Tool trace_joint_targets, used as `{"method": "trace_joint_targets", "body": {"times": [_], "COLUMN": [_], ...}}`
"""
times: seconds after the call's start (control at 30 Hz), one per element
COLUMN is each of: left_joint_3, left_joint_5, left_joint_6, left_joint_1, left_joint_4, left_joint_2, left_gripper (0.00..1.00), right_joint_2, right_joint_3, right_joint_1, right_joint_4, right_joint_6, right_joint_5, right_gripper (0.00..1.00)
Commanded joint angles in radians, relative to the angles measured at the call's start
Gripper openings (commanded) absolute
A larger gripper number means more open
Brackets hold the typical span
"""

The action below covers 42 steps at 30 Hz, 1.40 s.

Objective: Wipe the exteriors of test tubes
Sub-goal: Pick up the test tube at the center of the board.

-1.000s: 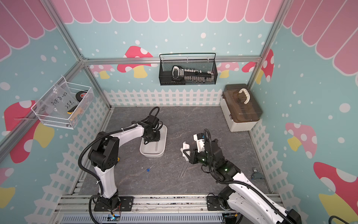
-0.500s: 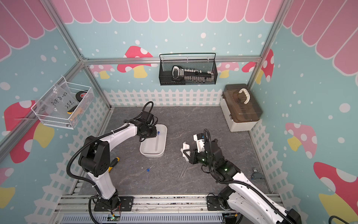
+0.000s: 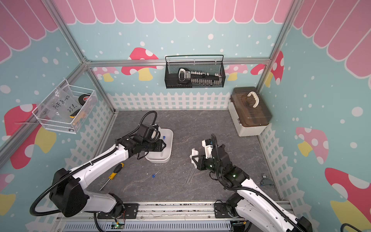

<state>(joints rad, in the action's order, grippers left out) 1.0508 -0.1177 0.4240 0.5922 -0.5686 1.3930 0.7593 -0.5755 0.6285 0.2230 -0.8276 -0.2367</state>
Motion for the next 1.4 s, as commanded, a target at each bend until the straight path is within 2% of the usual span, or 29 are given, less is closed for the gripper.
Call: {"method": "trace_joint_targets", "body": {"times": [0.0, 0.2, 0.47, 1.0, 1.37], "left_joint_3": [-0.059, -0.114, -0.040, -0.069, -0.057], "left_joint_5": [-0.009, -0.040, -0.065, -0.066, -0.005], "left_joint_6": [0.024, 0.130, 0.151, 0.174, 0.158], "left_joint_1": [0.093, 0.251, 0.416, 0.463, 0.470], "left_joint_4": [0.064, 0.225, 0.268, 0.270, 0.213], "left_joint_2": [-0.013, 0.072, 0.271, 0.351, 0.386], "left_gripper": [0.44, 0.44, 0.44, 0.29, 0.25], "right_joint_2": [-0.030, -0.073, -0.172, -0.171, -0.175], "right_joint_3": [-0.005, 0.001, 0.051, 0.057, 0.060], "right_joint_1": [-0.010, -0.024, -0.040, -0.044, -0.046], "right_joint_4": [0.053, 0.157, 0.212, 0.208, 0.205], "right_joint_6": [-0.022, -0.055, -0.118, -0.119, -0.122], "right_joint_5": [0.059, 0.145, 0.218, 0.206, 0.208], "right_gripper": [0.14, 0.14, 0.14, 0.14, 0.14]}}
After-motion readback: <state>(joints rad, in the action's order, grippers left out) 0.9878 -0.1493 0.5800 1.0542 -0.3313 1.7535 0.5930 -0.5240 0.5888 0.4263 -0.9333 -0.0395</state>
